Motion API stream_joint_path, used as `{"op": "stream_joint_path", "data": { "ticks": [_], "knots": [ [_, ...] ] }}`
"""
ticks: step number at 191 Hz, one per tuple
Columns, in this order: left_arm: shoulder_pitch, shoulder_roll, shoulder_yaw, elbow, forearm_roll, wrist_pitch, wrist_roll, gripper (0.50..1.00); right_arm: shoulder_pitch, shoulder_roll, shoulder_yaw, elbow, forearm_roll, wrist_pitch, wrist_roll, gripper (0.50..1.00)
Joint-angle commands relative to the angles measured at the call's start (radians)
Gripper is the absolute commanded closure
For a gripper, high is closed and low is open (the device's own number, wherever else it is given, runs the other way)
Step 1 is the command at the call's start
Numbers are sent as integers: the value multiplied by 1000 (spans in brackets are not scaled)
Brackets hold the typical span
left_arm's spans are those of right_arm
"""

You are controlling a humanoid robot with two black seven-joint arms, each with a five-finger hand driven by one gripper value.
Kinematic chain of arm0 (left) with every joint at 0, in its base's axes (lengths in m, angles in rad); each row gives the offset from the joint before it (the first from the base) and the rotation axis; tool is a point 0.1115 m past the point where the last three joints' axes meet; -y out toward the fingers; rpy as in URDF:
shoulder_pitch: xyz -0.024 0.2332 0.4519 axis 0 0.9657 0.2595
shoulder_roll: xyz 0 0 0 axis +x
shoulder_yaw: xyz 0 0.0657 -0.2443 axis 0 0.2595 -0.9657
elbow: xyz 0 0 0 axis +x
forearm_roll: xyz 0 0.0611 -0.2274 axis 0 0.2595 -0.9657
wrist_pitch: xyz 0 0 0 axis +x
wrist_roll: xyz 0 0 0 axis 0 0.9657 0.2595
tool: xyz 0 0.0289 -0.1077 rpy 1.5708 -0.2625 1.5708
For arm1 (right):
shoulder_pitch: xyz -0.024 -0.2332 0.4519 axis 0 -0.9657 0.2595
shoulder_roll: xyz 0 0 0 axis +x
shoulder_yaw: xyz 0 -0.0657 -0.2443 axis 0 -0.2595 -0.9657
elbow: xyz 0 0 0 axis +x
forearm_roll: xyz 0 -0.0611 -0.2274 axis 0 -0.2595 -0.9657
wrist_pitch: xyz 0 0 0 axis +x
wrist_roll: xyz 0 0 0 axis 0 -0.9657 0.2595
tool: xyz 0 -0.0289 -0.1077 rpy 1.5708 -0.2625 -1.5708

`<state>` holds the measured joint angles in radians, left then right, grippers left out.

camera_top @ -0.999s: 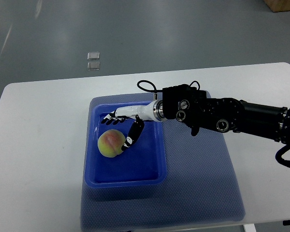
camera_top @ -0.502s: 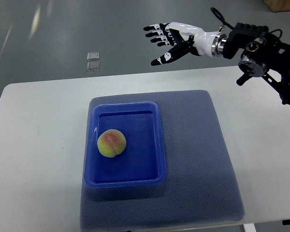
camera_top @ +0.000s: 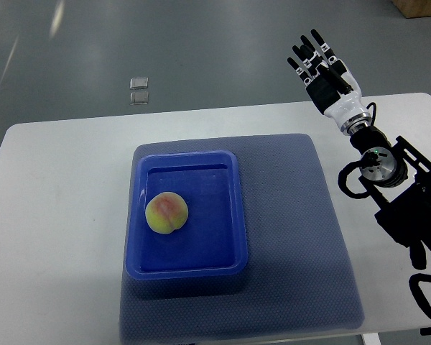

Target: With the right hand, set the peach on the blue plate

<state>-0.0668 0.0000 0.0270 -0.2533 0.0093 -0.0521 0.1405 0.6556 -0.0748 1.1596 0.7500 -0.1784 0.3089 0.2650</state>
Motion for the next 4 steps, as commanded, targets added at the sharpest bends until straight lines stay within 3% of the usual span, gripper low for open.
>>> {"op": "stream_joint_path", "data": {
  "ticks": [1, 4],
  "knots": [
    [-1, 0, 1, 0, 0, 1, 1, 500, -11, 18, 11, -21, 30, 1, 3, 570],
    [-1, 0, 1, 0, 0, 1, 1, 500, -11, 20, 11, -23, 31, 1, 3, 570]
  ]
}}
